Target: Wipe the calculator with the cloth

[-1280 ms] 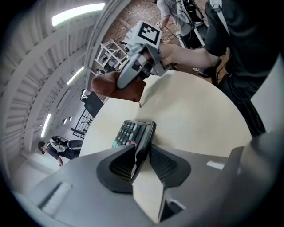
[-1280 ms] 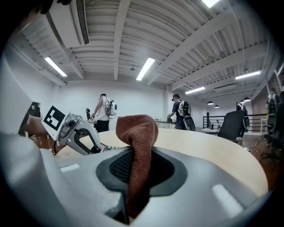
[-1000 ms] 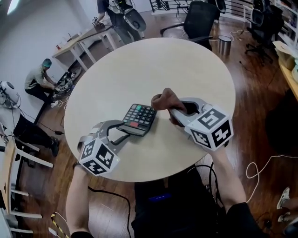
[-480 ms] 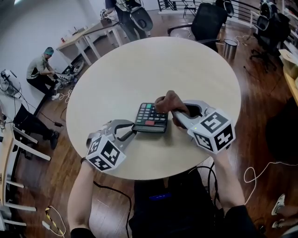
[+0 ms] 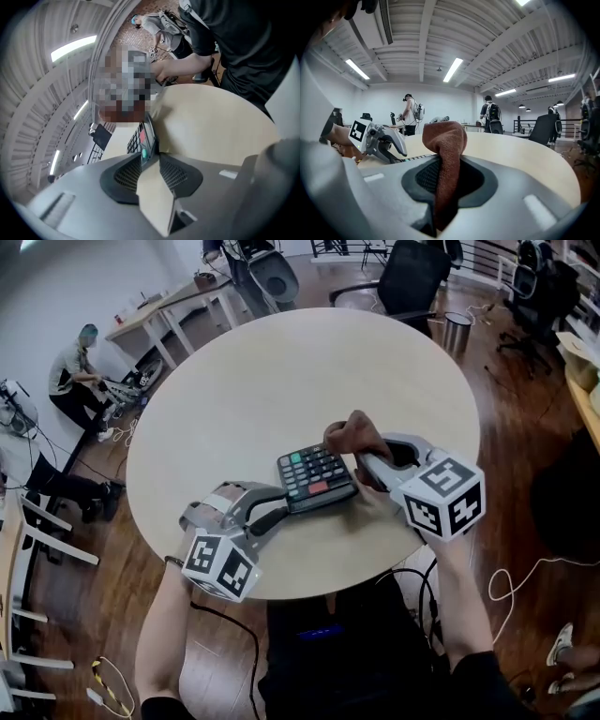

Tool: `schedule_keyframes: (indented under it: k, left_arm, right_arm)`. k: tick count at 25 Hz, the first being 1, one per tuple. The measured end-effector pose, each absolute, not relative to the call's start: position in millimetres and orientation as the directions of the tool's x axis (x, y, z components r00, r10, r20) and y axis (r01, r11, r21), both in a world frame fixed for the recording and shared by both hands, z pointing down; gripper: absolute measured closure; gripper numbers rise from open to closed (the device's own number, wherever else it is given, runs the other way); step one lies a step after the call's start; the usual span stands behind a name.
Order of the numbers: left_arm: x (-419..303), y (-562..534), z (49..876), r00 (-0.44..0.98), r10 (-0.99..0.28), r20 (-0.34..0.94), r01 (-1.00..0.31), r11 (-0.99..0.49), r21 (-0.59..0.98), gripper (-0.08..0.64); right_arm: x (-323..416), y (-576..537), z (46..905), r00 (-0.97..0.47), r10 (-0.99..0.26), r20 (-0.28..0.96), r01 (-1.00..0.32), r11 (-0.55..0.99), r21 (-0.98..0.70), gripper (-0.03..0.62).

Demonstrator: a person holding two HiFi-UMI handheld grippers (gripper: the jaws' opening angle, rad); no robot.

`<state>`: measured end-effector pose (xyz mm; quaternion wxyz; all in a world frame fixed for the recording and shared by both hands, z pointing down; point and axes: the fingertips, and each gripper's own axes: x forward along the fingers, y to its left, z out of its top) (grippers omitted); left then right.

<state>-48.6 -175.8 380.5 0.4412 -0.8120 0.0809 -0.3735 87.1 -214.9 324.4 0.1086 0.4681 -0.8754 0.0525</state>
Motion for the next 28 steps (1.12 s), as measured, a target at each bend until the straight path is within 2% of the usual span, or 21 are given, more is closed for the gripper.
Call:
schedule_keyframes:
  k: [2,6,10,12,15,18,24,28]
  left_arm:
    - [-42.4,-170.1,380.8,0.719,-0.465,0.518,0.207,-0.568,-0.797,0.457]
    - [-32.0,-170.8,383.6,0.721,-0.495,0.485,0.188,-0.534,-0.824,0.43]
    - [-29.4,-171.2,386.5,0.718,-0.52,0.462,0.192,-0.49,-0.85,0.441]
    - [-30.1,-173.4,387.6,0.704,-0.54,0.461,0.205,-0.468,-0.86,0.466]
    - [-31.8,-174.6,385.2,0.698,-0.553,0.455,0.202,-0.457,-0.866,0.466]
    - [-13.8,-177.0,383.1,0.697,-0.566,0.44,0.173,-0.463,-0.869,0.421]
    - [7.4,-173.7,383.7,0.692,-0.566,0.448,0.194,-0.452,-0.871,0.41]
    - [7.4,-175.5,387.1,0.671,-0.581,0.461,0.219,-0.438,-0.872,0.451]
  right_arm:
    - [87.6,-215.2,324.2,-0.545,-0.806,0.228,-0.83,0.558,-0.012,0.528]
    - [84.5,-217.3,332.0,-0.59,-0.784,0.192,-0.808,0.571,-0.148,0.528]
    - [71.4,-217.9,332.4,-0.613,-0.777,0.144,-0.782,0.571,-0.249,0.528]
    - [68.0,-219.3,330.1,-0.607,-0.784,0.13,-0.783,0.561,-0.268,0.528]
    - [65.6,-219.8,326.6,-0.603,-0.79,0.116,-0.78,0.552,-0.294,0.528]
    - [84.7,-221.4,326.8,-0.606,-0.788,0.11,-0.776,0.554,-0.303,0.528]
    - [100.6,-221.4,327.7,-0.615,-0.781,0.107,-0.768,0.563,-0.306,0.528]
    - [98.8,-220.5,327.5,-0.616,-0.78,0.108,-0.767,0.564,-0.306,0.528]
